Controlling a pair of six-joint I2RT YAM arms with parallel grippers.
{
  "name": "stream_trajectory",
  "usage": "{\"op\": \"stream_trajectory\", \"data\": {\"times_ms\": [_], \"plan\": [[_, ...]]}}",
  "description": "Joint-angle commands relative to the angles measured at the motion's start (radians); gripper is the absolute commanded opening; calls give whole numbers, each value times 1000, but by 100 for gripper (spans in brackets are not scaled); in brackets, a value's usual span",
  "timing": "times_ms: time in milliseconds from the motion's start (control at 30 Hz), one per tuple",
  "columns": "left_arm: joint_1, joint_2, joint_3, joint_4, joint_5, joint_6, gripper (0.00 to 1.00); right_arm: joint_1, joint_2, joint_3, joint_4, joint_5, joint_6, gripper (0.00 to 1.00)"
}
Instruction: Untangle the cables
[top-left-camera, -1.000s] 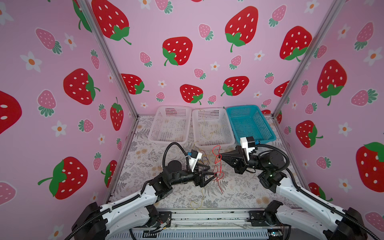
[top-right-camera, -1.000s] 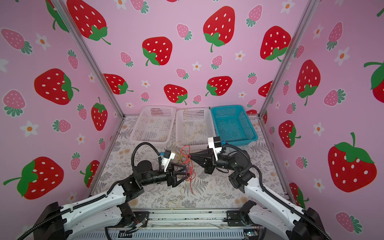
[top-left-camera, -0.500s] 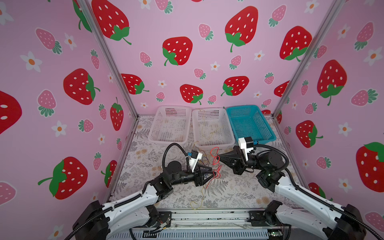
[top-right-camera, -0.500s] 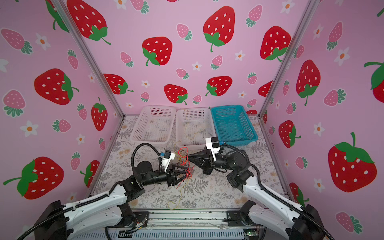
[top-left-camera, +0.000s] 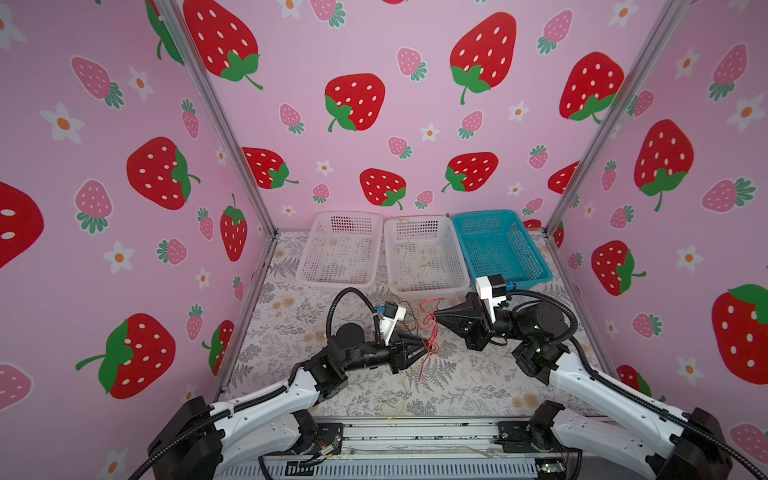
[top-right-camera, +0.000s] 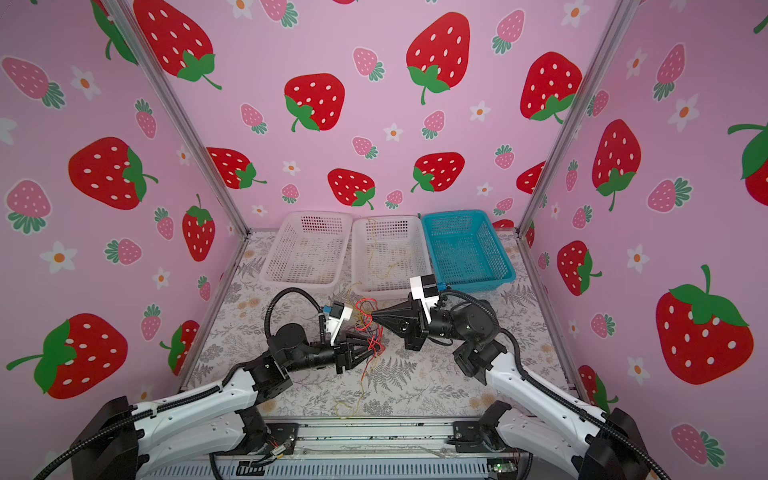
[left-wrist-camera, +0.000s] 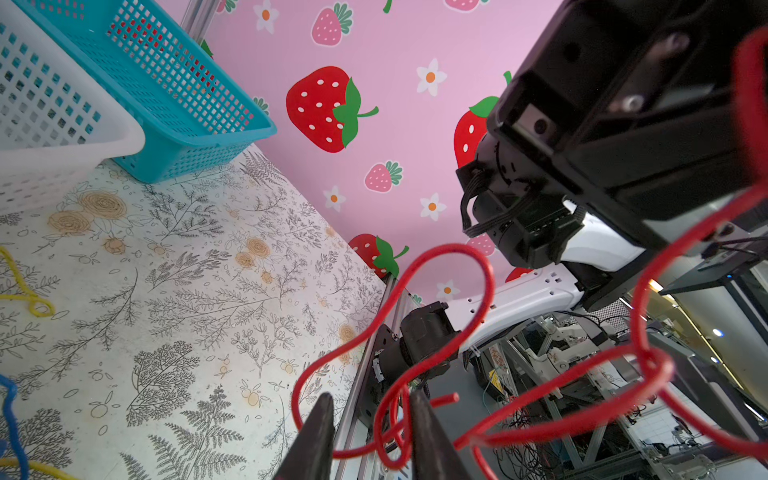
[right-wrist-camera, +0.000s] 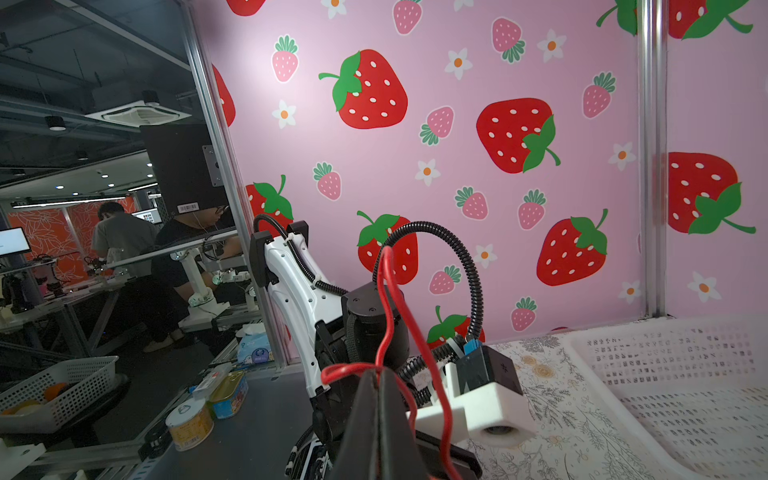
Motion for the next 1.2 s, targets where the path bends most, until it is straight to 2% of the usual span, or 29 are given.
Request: {"op": "stream_trajectory", "data": {"times_ms": [0, 267, 367, 400, 633, 900, 1167], "plan": [[-2, -15, -6, 5, 16, 4, 28, 5, -21, 39, 32, 2, -15, 0], [-2, -50, -13, -39, 4, 22, 15, 6, -39, 40, 5, 33, -33, 0], [-2, -71, -18, -65, -6, 37, 1, 6, -58, 39, -35, 71, -56, 0], [-2, -80, -20, -76, -13, 46, 0, 6, -59, 38, -49, 86, -65, 0], [-2, -140, -42, -127, -60, 64, 0, 4, -134, 23, -170, 247, -129, 0], [-2, -217, -55, -174, -91, 72, 0, -2, -162, -17, -386, 594, -192, 0], [-1, -249, -38, -176, -96, 66, 0, 13, -83, -60, -450, 668, -246, 0]]}}
